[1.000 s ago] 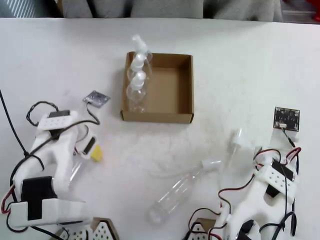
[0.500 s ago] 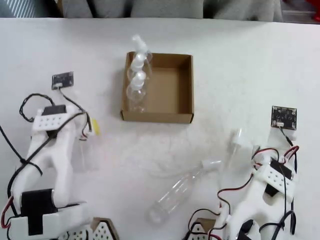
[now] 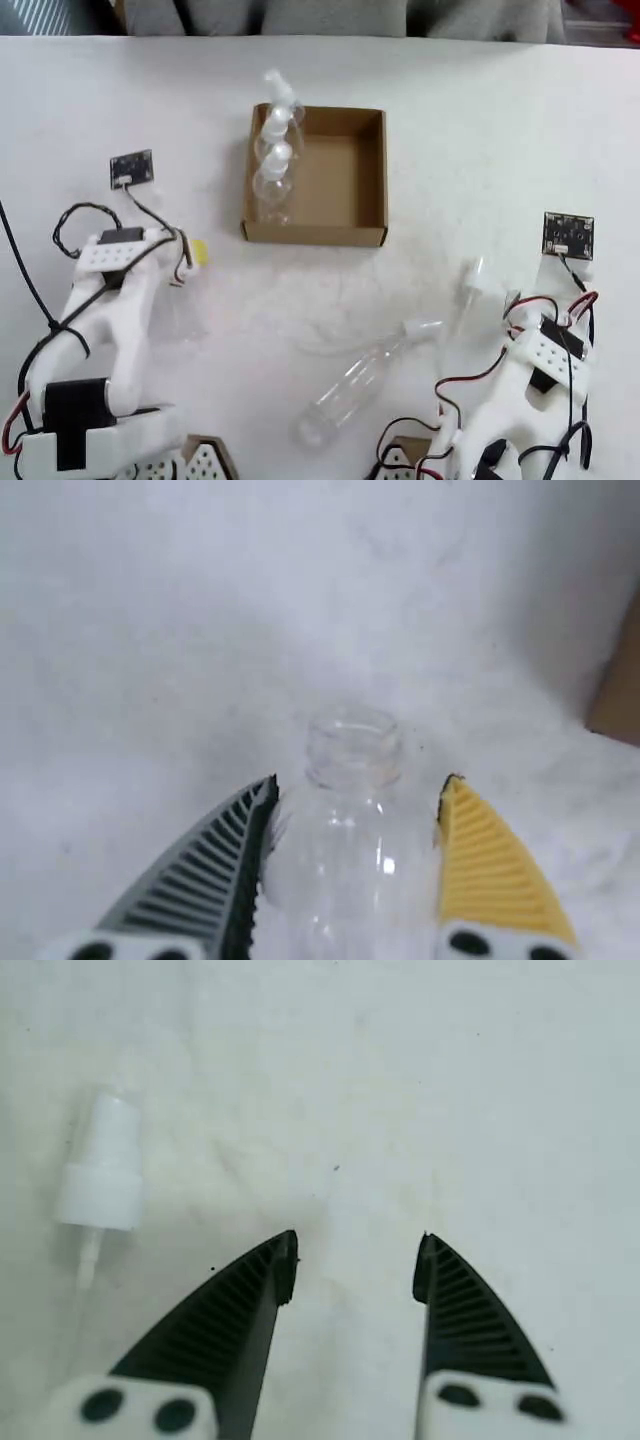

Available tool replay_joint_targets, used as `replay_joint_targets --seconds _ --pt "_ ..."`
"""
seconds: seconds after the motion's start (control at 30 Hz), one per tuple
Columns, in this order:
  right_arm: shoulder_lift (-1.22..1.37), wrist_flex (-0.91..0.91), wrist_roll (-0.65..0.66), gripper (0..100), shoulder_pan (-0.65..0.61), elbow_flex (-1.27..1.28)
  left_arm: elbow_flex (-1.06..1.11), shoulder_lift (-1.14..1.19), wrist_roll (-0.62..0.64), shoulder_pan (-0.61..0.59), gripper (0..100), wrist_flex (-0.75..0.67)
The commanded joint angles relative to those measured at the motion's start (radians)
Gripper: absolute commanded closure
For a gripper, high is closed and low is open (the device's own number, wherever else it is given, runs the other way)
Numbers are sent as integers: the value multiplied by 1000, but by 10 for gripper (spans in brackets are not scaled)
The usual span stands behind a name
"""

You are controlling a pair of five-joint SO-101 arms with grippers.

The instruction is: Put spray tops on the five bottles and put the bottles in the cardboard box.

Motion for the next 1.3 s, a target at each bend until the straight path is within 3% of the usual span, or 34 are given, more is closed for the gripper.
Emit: replay_joint_targets --seconds 0.0,0.17,0.4,0.57,0.97,1.27 --pt "-1 -12 3 829 -2 -11 2 -12 -18 16 755 -3" --pt "-1 -12 5 829 -2 -11 2 -12 -163 16 751 3" --pt "-1 -12 6 829 -2 -11 -2 -7 -264 15 736 32" --pt "-1 -12 9 829 -2 -11 2 -13 -272 15 616 64" --pt "-1 -16 11 829 -2 -11 -6 -7 -313 19 612 77" --pt "-2 -18 9 829 -8 -11 -173 -5 -264 21 612 330"
